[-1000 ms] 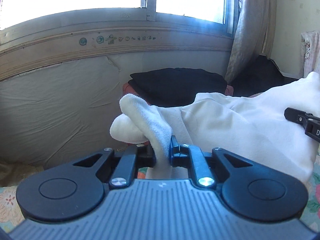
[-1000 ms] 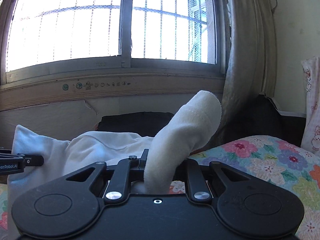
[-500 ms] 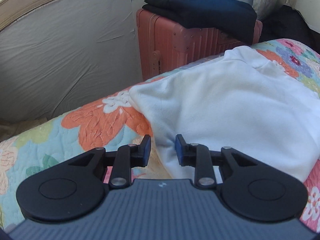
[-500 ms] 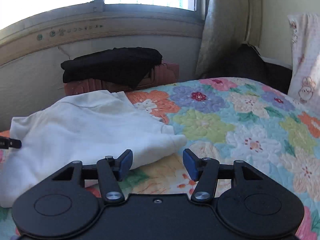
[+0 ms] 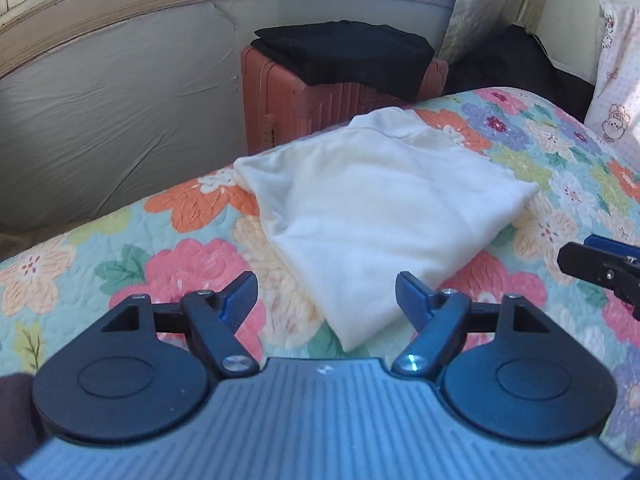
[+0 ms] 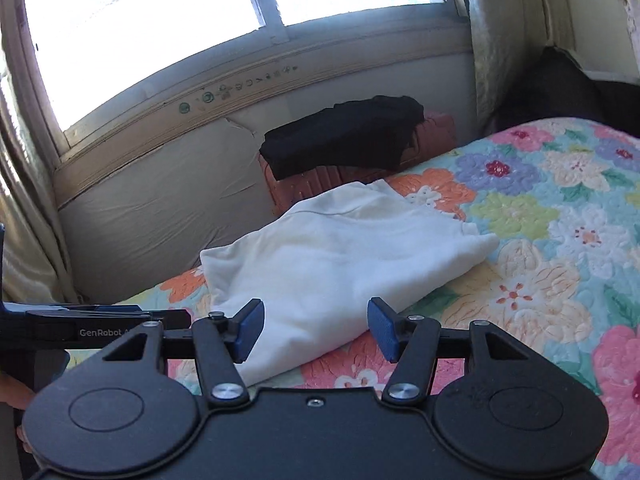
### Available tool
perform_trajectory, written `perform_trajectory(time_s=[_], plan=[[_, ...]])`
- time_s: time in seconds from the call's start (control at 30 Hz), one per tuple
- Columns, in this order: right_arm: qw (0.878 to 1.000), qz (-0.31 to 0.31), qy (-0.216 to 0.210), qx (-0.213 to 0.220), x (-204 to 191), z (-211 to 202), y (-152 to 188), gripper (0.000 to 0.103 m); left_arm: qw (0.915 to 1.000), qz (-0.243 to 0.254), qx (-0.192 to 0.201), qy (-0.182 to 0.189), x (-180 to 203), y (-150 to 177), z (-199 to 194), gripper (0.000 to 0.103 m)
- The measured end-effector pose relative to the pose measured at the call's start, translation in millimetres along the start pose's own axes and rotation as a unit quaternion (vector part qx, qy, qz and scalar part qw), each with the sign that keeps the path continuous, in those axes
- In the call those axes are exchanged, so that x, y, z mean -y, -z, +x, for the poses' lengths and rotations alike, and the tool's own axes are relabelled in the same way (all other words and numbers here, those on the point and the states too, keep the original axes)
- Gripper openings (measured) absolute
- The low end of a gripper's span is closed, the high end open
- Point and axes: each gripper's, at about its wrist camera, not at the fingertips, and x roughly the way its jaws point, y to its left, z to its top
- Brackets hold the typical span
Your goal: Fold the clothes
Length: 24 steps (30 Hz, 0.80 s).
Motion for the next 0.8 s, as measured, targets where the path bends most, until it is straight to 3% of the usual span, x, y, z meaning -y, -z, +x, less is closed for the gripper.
perform_trajectory(time_s=[0.1, 0.17, 0.27, 0.37, 0.43, 0.67, 0.8], plan=[[0.999, 0.007, -0.031, -0.013, -6.8, -26.3, 8.5, 0.067, 0.9988, 0.008, -0.011, -0.046, 10.5, 15.3, -38.8, 0.082], [0.999, 0.014, -0.039, -0.013, -13.2, -47.7, 15.7, 0.069, 0.9969, 0.043, 0.015, -0.064, 25.6, 29.0, -67.6, 0.093], [0.999, 0.001, -0.035, -0.002, -24.4, -78.8, 26.0, 0.084, 0.9915, 0.086, 0.039, -0.09, 50.3, 43.8, -100.1, 0.101], [1.0, -0.002, -0.022, 0.002, -32.4, -104.3, 36.6, 0.088, 0.9952, 0.075, 0.023, -0.059, 63.8, 49.4, -120.1, 0.101], [1.0, 0.01, -0.021, -0.015, -33.1, -117.4, 43.5, 0.088, 0.9956, 0.073, 0.016, -0.058, 73.7, 56.0, -131.8, 0.102], [1.0, 0.012, -0.027, -0.008, -38.9, -186.9, 66.1, 0.09, 0.9923, 0.088, 0.01, -0.086, 100.5, 87.8, -169.4, 0.103], [1.0, 0.016, 0.017, -0.017, -43.8, -210.5, 77.8, 0.091, 0.9915, 0.096, -0.011, -0.087, 111.0, 104.0, -183.7, 0.103]])
